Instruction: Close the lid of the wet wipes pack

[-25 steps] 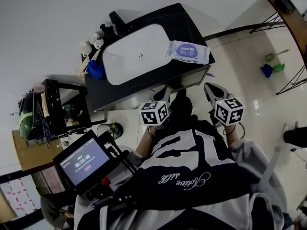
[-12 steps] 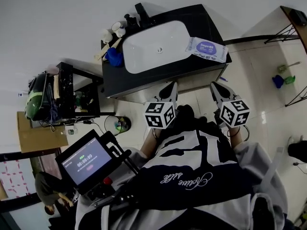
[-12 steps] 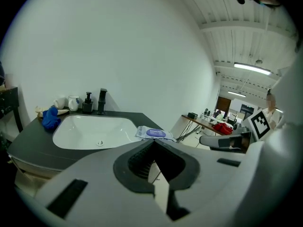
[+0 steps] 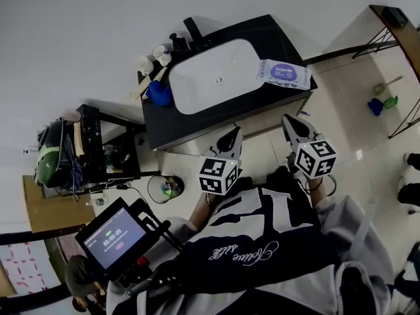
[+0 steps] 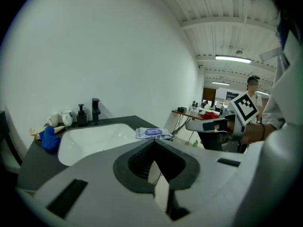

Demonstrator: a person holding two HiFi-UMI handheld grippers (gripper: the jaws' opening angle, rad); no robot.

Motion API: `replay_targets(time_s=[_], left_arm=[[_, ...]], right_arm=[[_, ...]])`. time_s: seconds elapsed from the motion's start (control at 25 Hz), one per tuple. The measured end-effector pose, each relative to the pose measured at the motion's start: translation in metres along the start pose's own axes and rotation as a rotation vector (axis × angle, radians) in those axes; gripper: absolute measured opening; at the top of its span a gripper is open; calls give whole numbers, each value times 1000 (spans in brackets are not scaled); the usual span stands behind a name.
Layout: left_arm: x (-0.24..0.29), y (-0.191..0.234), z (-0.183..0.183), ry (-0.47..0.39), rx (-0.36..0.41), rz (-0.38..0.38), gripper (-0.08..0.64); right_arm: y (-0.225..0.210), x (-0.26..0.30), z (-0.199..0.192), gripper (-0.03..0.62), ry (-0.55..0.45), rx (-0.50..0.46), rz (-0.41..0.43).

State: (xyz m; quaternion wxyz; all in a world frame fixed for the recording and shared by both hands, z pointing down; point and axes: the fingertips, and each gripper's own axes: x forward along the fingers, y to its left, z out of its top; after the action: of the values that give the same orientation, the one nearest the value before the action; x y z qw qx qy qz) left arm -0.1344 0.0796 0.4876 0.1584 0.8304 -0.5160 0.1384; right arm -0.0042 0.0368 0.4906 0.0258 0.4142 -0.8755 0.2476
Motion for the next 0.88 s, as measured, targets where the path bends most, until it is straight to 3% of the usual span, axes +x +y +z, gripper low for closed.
replay_targets(time_s=[0.2, 0.4, 0.88], left_arm=[[-37, 31, 15, -21, -48, 14, -2], [-47, 36, 16, -56, -123, -15, -2], [-44, 7, 18, -59, -125, -104, -2]], right_arm=[[47, 6, 10, -4, -17, -11, -5], [61, 0, 4, -5, -28, -23, -27], [61, -31, 3, -4, -30, -44, -92]])
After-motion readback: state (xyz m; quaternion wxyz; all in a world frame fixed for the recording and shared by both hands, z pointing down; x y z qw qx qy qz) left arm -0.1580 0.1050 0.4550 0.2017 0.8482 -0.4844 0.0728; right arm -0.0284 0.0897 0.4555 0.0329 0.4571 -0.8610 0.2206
